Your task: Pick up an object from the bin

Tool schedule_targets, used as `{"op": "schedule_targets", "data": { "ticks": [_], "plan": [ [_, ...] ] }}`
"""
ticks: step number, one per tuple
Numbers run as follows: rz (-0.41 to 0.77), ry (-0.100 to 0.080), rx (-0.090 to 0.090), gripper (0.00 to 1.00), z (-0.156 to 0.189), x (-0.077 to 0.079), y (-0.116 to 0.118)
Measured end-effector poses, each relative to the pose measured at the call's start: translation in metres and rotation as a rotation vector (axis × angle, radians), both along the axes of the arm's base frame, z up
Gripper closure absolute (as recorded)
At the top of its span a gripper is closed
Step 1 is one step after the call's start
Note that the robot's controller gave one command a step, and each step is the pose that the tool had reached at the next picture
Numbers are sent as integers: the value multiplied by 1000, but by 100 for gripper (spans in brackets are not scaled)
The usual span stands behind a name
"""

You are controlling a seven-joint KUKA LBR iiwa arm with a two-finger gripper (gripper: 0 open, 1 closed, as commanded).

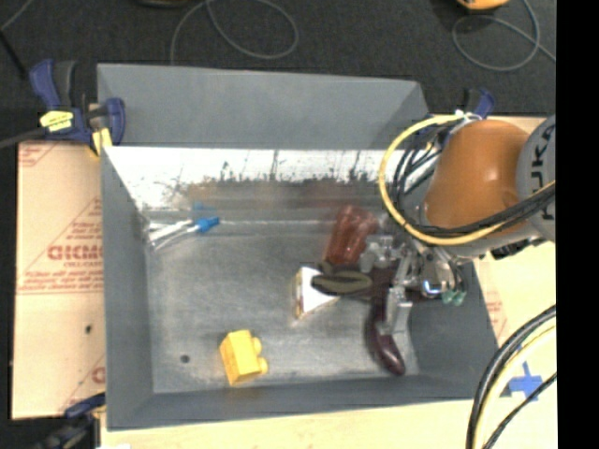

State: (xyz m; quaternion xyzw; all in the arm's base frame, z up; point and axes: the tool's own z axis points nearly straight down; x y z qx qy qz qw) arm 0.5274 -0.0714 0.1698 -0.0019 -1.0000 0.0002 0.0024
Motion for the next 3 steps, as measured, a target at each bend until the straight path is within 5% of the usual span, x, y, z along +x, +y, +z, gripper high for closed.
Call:
{"op": "schedule_targets", "data": {
  "ticks": [1,2,3],
  "plan": [
    [2,-8,-1,0,4,2,0],
    [-36,-15,-1,0,-40,3,-1],
    [-11,-17,-3,100,-97,16,2]
  ]
}}
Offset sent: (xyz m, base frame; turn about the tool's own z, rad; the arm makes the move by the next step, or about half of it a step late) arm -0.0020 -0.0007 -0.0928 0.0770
